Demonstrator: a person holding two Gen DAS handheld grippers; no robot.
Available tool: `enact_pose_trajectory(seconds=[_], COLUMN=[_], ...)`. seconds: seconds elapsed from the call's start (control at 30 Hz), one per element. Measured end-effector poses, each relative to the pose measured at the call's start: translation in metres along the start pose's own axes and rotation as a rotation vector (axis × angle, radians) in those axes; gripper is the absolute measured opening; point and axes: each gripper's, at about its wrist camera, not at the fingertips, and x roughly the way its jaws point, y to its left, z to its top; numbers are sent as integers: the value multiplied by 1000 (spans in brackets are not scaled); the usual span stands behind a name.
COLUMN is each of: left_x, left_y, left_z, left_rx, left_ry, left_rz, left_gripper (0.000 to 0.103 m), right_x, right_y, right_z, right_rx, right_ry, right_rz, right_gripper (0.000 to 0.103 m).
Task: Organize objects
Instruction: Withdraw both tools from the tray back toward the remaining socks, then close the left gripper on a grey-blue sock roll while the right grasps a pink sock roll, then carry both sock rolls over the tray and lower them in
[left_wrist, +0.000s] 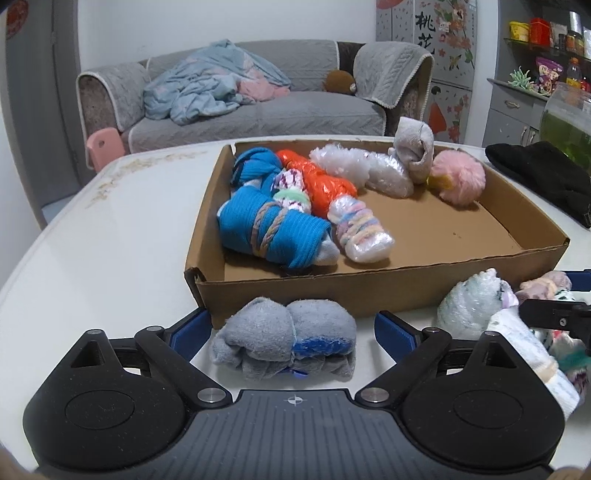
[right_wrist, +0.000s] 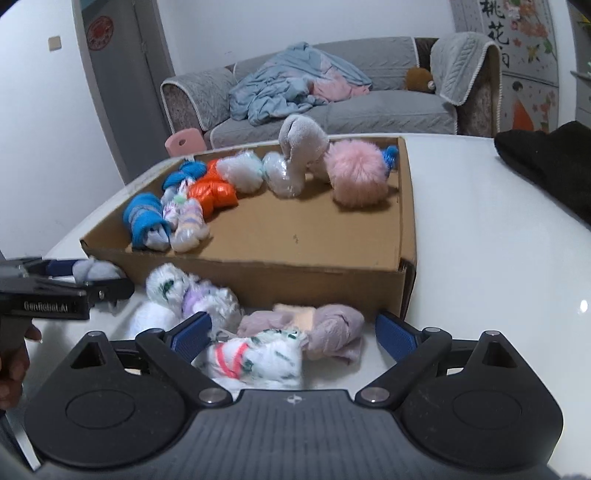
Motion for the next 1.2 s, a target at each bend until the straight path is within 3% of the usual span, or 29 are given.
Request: enact_pose_trajectory(seconds=[0.03,0.13,0.33,0.77,0.93,1.2], left_x=[1,0,-5,-16,-27,-60], left_y=[1,2,9,4,9,8], left_z=[-1,-3,-8,-13,-10,37], left_rx=[-3,-10,-16,18,11,59], left_ry=[-1,-4,-9,-24,-44,-132], left_rz=[3,8,-8,2,5,-9], left_gripper=[96,93,76,70,68,68], right_x=[-3,-14,-45,-48,-61,-77], right_y=[0,0,-5,-17,-23,-29], right_z=[-1,-5,-30,-28,-23,18], right_rx=[-10,-39,-130,-124,-120,-149], right_ry=[-6,-9,-11,-20,-66,-141], right_rz=[3,14,29,7,8,12], right_gripper=[79,61,65,58,58,58])
